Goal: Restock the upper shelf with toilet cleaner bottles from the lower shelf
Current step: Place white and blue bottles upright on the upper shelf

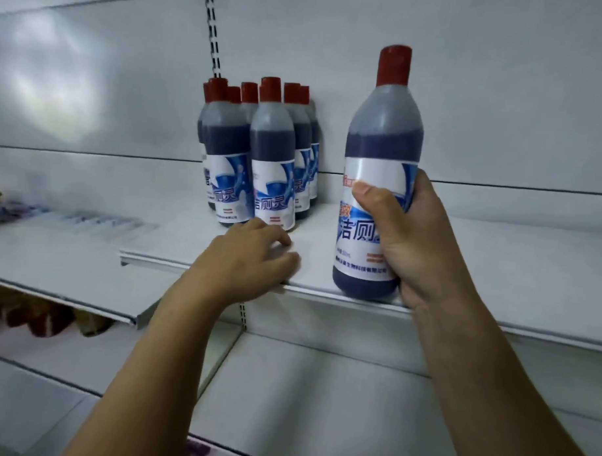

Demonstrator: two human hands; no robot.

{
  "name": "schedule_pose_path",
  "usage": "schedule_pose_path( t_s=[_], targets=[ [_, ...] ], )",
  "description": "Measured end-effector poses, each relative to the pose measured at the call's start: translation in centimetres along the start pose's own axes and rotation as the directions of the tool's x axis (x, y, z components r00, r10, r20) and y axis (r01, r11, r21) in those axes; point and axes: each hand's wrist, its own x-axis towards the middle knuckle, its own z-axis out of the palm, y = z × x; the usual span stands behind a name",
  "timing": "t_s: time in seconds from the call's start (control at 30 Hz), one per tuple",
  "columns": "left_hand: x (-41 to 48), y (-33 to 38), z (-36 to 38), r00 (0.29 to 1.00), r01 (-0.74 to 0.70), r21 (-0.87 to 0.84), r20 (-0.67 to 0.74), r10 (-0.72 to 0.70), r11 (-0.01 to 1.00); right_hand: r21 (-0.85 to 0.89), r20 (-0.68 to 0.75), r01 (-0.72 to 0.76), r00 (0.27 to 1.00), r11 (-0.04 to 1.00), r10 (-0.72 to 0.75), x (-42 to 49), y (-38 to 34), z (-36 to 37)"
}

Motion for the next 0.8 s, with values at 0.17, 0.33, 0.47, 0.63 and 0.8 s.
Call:
schedule_pose_path(
  t_s=[0.17, 0.33, 0.47, 0.63, 0.8],
  targets=[
    [-0.2, -7.1, -2.0, 0.999, -0.029, 0.027, -0.024, 0.029, 0.999, -0.034, -0.075, 0.018, 0.997, 0.999, -0.021, 0.1, 0.7, 7.2],
    [-0.4, -12.1, -3.2, 0.998, -0.049, 0.04, -0.034, 0.051, 0.998, -0.112, -0.102, 0.071, 0.991, 0.991, -0.082, 0.4, 1.3, 13.6],
    [-0.8, -15.2, -4.1, 0.998, -0.064, -0.031, -0.01, 0.064, 0.997, -0.205, -0.084, 0.092, 0.99, 0.974, -0.112, 1.2, 2.1, 18.0],
    [-1.5, -17.3, -4.8, 0.993, -0.118, -0.232, -0.006, 0.12, 0.965, -0.395, -0.045, 0.128, 0.986, 0.91, -0.158, 2.4, 3.3, 22.0],
    [-1.7, -18.0, -4.9, 0.993, -0.114, -0.48, -0.038, 0.11, 0.87, -0.431, -0.021, 0.148, 0.985, 0.89, -0.174, 2.6, 3.9, 23.9]
  ],
)
